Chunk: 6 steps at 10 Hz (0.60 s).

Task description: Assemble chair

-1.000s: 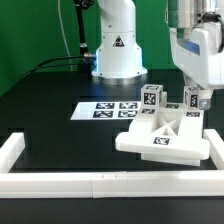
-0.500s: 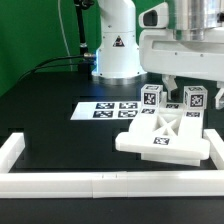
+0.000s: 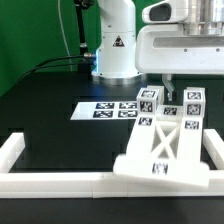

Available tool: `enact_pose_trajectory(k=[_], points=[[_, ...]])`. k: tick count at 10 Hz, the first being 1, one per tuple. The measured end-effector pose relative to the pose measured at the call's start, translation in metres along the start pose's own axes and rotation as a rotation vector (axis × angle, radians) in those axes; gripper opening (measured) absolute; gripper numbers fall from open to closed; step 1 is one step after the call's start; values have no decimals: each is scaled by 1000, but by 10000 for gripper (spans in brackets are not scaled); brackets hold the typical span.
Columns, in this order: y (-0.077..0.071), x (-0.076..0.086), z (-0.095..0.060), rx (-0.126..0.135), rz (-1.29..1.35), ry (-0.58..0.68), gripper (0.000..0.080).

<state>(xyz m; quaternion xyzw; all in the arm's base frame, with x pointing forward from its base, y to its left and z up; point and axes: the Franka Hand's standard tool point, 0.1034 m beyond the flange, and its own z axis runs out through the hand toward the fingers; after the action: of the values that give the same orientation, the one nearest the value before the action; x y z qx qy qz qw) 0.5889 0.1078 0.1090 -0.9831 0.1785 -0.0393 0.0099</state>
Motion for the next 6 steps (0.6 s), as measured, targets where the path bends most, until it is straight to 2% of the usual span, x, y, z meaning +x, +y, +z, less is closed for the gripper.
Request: enact_pose_trajectory(k=[2,3,4,6], points=[[0,0,0,1,16,0,379],[-1,0,0,3,96,1,379],[-1,0,1,3,149,2,285],[-1,1,1,4,154,6,285]])
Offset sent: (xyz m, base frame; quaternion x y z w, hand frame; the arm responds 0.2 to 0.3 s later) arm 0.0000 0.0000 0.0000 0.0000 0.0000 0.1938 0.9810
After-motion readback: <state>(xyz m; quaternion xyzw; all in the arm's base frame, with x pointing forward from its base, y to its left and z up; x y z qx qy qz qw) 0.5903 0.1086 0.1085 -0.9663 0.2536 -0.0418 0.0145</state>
